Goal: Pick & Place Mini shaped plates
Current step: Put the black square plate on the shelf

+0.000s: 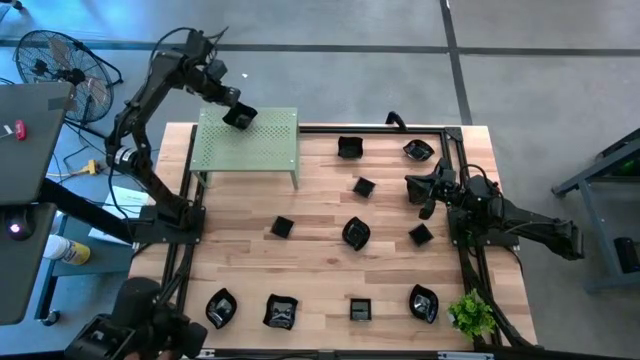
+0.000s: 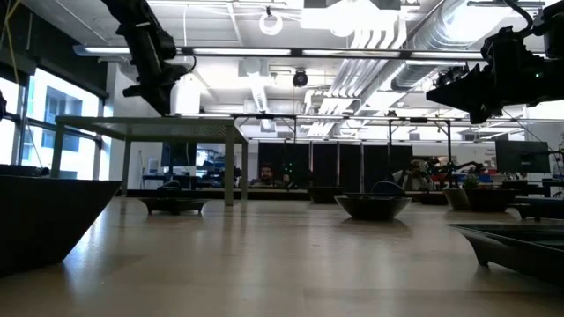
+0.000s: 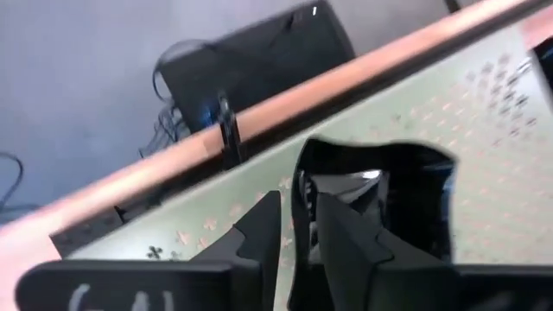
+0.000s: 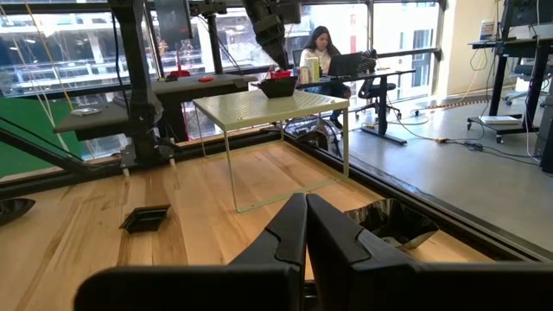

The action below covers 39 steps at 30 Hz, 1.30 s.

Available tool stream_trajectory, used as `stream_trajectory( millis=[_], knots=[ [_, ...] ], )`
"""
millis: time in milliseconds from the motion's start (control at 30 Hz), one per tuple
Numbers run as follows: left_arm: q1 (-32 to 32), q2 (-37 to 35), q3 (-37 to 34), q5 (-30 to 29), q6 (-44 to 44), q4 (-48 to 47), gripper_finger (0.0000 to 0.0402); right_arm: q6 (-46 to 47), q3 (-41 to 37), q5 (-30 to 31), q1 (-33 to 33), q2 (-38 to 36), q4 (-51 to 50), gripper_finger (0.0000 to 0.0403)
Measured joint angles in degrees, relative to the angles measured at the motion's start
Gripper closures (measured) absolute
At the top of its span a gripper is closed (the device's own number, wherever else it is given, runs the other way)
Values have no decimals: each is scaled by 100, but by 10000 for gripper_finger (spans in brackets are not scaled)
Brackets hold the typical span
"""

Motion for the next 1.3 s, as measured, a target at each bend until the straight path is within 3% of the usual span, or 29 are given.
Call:
stream_trajectory(
  millis=[233, 367, 533, 767, 900, 1100, 1300],
  knots=[
    [-390, -617, 336, 389, 47, 88, 392, -1, 0, 1, 2, 2, 0, 398],
    [-1105, -1250, -79, 413, -9, 621, 391, -1, -1, 1, 1, 1, 0, 398],
    [-2275, -2111, -1221, 479, -526, 2077, 400, -2, 0, 0, 2, 2, 0, 398],
    [-3812, -3157, -3508, 438, -1366, 4785, 400, 0, 0, 0, 2, 1, 0, 398],
    [-4379, -3622, -4449, 407, -1791, 5592, 401, -1, 0, 0, 2, 2, 0, 398],
    [-5081, -4023, -5074, 128, -2197, 5512, 401, -2, 0, 55, 0, 1, 7, 398],
    [-5751, -4055, -5148, -523, -2144, 5306, 401, 0, 0, 11, 0, 1, 40, 398]
  ],
)
